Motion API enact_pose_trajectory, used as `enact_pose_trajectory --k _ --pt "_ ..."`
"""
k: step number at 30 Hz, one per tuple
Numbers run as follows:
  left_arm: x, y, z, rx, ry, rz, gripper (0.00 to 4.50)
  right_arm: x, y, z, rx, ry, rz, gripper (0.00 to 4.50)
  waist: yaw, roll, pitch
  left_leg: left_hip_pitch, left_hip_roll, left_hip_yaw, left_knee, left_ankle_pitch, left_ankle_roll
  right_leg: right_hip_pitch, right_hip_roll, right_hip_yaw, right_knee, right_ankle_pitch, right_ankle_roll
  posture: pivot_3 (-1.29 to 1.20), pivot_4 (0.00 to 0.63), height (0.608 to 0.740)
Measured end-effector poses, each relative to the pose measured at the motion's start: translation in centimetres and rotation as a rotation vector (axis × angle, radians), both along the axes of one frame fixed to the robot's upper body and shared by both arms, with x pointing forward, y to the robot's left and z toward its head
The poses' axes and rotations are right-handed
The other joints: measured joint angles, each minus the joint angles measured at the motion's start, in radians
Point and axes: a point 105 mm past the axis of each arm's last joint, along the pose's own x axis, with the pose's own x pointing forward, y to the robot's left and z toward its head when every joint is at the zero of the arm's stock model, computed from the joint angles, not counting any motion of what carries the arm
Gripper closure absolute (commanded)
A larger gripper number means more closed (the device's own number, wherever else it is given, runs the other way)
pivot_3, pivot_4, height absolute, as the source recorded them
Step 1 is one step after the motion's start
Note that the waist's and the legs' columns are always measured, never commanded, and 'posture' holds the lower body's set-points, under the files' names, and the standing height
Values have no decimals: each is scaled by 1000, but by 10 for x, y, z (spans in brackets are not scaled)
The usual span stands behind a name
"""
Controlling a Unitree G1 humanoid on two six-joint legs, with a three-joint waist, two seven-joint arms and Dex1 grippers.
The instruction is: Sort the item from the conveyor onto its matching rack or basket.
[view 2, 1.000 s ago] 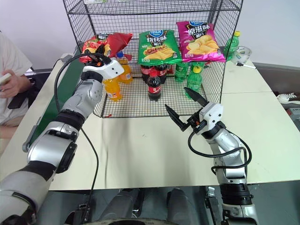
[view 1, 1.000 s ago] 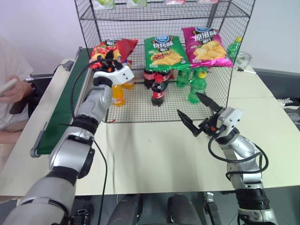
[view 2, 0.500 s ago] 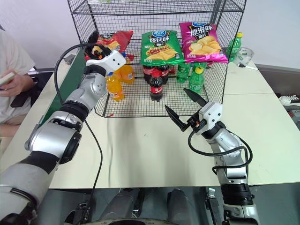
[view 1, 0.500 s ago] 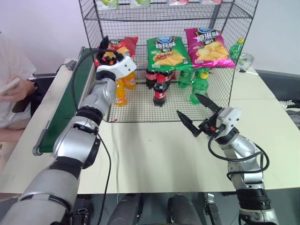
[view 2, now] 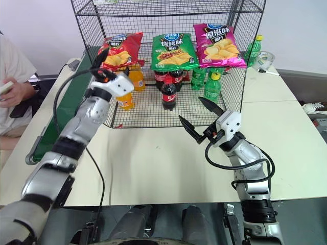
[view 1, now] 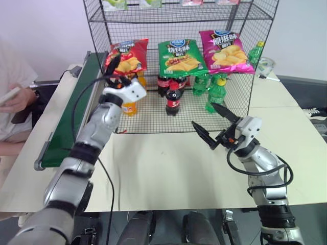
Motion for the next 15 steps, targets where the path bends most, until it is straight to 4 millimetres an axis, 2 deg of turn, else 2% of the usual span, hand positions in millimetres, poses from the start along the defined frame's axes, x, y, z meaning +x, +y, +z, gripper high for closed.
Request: enact_pose_trajectory --k 3,7,9,12,15 --pt "-23 0 -13 -34 102 -105 26 -1 -2 -2 -17 11 13 0 -4 0 0 0 0 -1 0 0 0 0 0 0 -1 0 0 0 150 740" --pt "-59 14 -18 -227 272 -266 26 -8 -16 -9 -73 46 30 0 -7 1 0 0 0 -1 0 -1 2 1 -3 1 -2 0 -1 0 150 740" --pt "-76 28 -31 -358 419 -330 26 -11 -29 -9 -103 54 19 0 -8 1 0 0 1 -1 0 -3 5 1 -2 1 -2 0 -1 0 150 740" --pt "-106 64 -60 -567 687 -368 26 -15 -44 -5 -130 54 9 0 -11 3 -1 1 2 -1 -2 -3 5 1 -2 1 -3 0 -1 0 150 740" --pt "-121 97 -68 -673 780 -336 26 -20 -50 -9 -147 75 28 0 -1 3 -1 1 2 -2 -1 -3 5 2 -2 0 -4 0 -2 0 150 740"
